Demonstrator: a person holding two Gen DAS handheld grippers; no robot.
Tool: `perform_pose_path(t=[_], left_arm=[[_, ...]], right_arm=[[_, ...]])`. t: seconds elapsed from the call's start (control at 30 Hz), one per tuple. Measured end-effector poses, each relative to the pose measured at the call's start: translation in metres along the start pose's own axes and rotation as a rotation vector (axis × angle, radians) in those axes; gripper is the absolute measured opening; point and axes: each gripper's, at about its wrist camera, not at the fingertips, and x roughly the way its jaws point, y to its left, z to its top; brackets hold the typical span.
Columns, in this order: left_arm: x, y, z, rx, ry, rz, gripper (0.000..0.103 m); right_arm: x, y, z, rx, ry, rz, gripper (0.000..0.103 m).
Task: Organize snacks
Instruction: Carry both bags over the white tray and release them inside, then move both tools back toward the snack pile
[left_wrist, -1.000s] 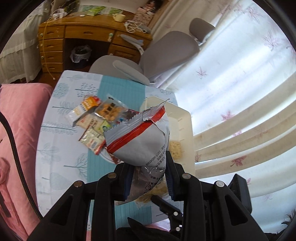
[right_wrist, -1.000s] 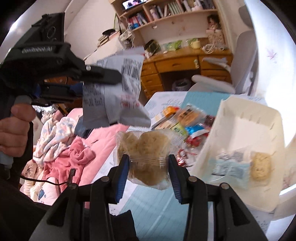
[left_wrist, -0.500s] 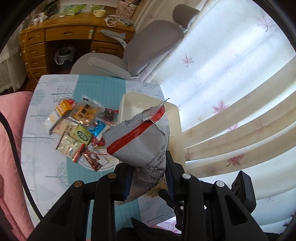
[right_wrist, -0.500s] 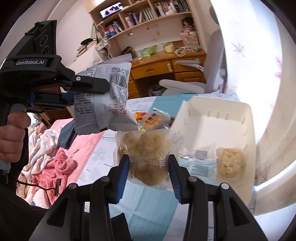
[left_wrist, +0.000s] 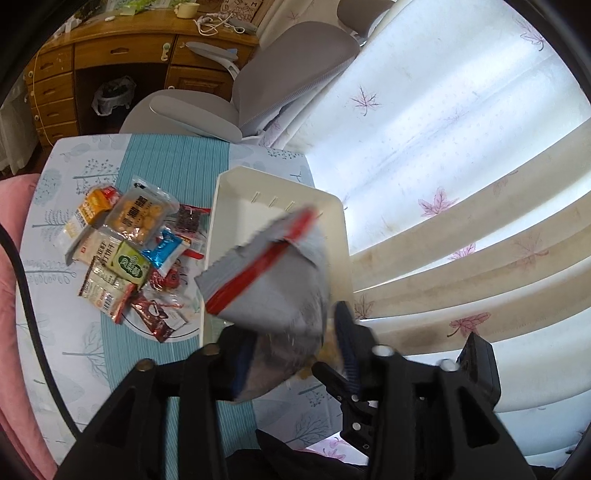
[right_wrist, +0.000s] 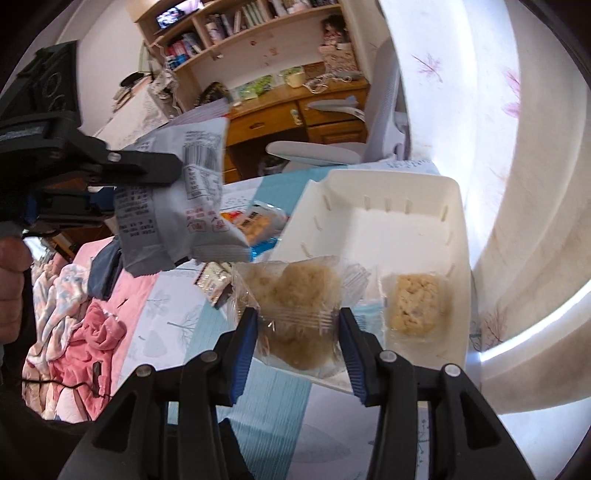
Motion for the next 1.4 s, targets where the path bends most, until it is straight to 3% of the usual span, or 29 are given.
perform_pose_path(t=[0.07,0.17,0.23,0.47,0.83,1.4], left_arm=[[0.003,0.001,0.000,-0.005,-0.001,0.021,0.070],[0.003,0.004,-0.002,-0.014,0.009,0.041,0.074],[0.002,0.007,-0.003,-0.020,0.012,0.049,0.075],[-0.007,0.028,-0.017,-0.050,0.016,0.088,0.075],[-0.039,0.097,-0.052,-0.148,0.025,0.143,0.075],[-0.108,0.218,-0.058,-0.192,0.032,0.214,0.075]], right_arm=[[0.000,-0.004,-0.001,0.015,-0.005,-0.016,0.057],[-0.004,-0.010,-0.001,0.042,-0.028,-0.035,0.069],[-0.004,-0.011,0.000,0.058,-0.032,-0.045,0.074],[0.005,-0.007,-0.002,0.106,-0.001,-0.045,0.075],[0.038,0.026,-0.008,0.173,0.086,0.006,0.079],[0.096,0.143,-0.010,0.219,0.149,0.059,0.080]])
